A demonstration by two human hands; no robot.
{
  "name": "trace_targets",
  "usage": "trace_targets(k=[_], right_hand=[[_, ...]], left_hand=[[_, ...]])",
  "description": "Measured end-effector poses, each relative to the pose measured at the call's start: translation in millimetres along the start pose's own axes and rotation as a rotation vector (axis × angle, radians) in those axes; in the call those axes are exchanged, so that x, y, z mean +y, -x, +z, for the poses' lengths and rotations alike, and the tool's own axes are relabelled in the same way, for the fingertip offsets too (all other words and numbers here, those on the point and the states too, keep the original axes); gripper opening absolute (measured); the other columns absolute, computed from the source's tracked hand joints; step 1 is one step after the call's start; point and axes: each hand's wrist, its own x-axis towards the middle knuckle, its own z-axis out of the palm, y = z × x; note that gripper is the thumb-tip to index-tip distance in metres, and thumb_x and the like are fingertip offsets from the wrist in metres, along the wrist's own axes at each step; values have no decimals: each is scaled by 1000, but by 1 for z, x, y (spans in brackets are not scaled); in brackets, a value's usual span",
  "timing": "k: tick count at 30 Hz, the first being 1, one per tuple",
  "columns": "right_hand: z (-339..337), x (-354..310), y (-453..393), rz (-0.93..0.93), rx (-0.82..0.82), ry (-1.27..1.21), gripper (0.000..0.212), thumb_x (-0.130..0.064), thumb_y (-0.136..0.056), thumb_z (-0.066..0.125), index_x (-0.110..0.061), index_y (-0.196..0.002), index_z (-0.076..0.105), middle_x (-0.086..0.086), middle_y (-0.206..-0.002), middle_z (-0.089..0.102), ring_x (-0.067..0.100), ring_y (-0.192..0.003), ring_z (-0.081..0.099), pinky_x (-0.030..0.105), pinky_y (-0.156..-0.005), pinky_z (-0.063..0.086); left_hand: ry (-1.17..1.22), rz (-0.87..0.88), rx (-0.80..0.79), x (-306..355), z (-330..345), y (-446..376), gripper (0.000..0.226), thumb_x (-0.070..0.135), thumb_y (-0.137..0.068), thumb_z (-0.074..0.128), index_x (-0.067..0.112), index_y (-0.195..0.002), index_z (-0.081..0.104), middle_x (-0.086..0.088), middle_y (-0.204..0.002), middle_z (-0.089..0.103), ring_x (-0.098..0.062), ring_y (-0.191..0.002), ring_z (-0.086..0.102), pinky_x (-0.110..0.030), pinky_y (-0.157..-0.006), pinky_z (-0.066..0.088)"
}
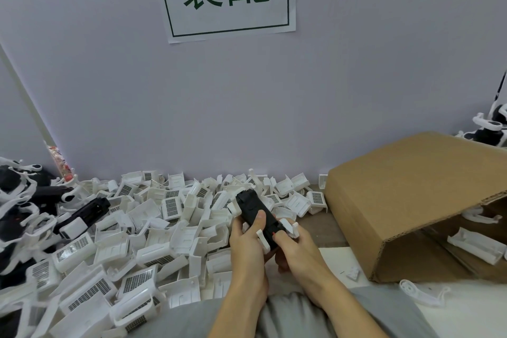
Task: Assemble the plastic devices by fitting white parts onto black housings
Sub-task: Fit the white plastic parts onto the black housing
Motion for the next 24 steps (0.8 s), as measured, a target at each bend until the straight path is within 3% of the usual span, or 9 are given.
trace_targets(k=[3, 5, 8, 15, 18, 20, 24], right_hand=[[0, 0, 0, 19, 6, -41, 15, -31, -73, 57, -21, -82, 63, -4, -62, 54, 11, -51, 44, 25, -50, 36], [0, 0, 0, 30, 1, -53, 15, -34, -76, 62, -21, -82, 62, -3, -64, 55, 14, -54, 44, 26, -51, 36], [-1, 2, 0, 27, -3, -39, 6, -20, -92, 62, -19, -86, 63, -6, -63, 58, 13, -57, 49, 27, -53, 37], [0, 2, -2, 57, -16, -89, 15, -5, -91, 53, -12, -100, 63, -2, -65, 59, 12, -52, 49, 28, -53, 37], [0, 1, -1, 45, -25, -85, 13, -14, -85, 59, -15, -97, 64, -3, -67, 60, 12, -55, 50, 28, -53, 37], [0, 1, 0, 38, -49, -82, 23, -23, -73, 57, -19, -94, 66, -4, -68, 62, 12, -57, 53, 28, -55, 39], [0, 3, -1, 36, -48, -75, 26, -23, -69, 55, -19, -91, 67, -2, -67, 60, 15, -60, 53, 29, -54, 40]], left_hand=[[2, -7, -6, 0, -1, 1, 16, 12, -95, 63, 17, -110, 65, -20, -113, 71, -44, -107, 67, -52, -85, 55], [-5, -9, -12, 0, -1, 1, 14, 12, -94, 63, 18, -107, 66, -21, -113, 71, -47, -109, 66, -50, -80, 53], [-12, -12, -11, 0, -1, 1, 12, 13, -95, 64, 19, -104, 66, -22, -113, 71, -47, -109, 65, -47, -77, 52], [-16, -18, -12, 0, -2, 1, 11, 12, -95, 62, 18, -103, 65, -23, -116, 69, -42, -103, 65, -40, -70, 46], [-10, -27, -15, 1, -2, 3, 11, 13, -95, 61, 17, -105, 64, -23, -116, 69, -38, -98, 62, -36, -65, 44], [-7, -25, -9, 2, -2, 3, 13, 14, -96, 60, 16, -109, 63, -23, -115, 69, -36, -94, 62, -34, -61, 44], [-9, -30, -3, 3, -2, 4, 14, 14, -97, 60, 17, -110, 63, -22, -114, 69, -38, -92, 65, -34, -59, 47]])
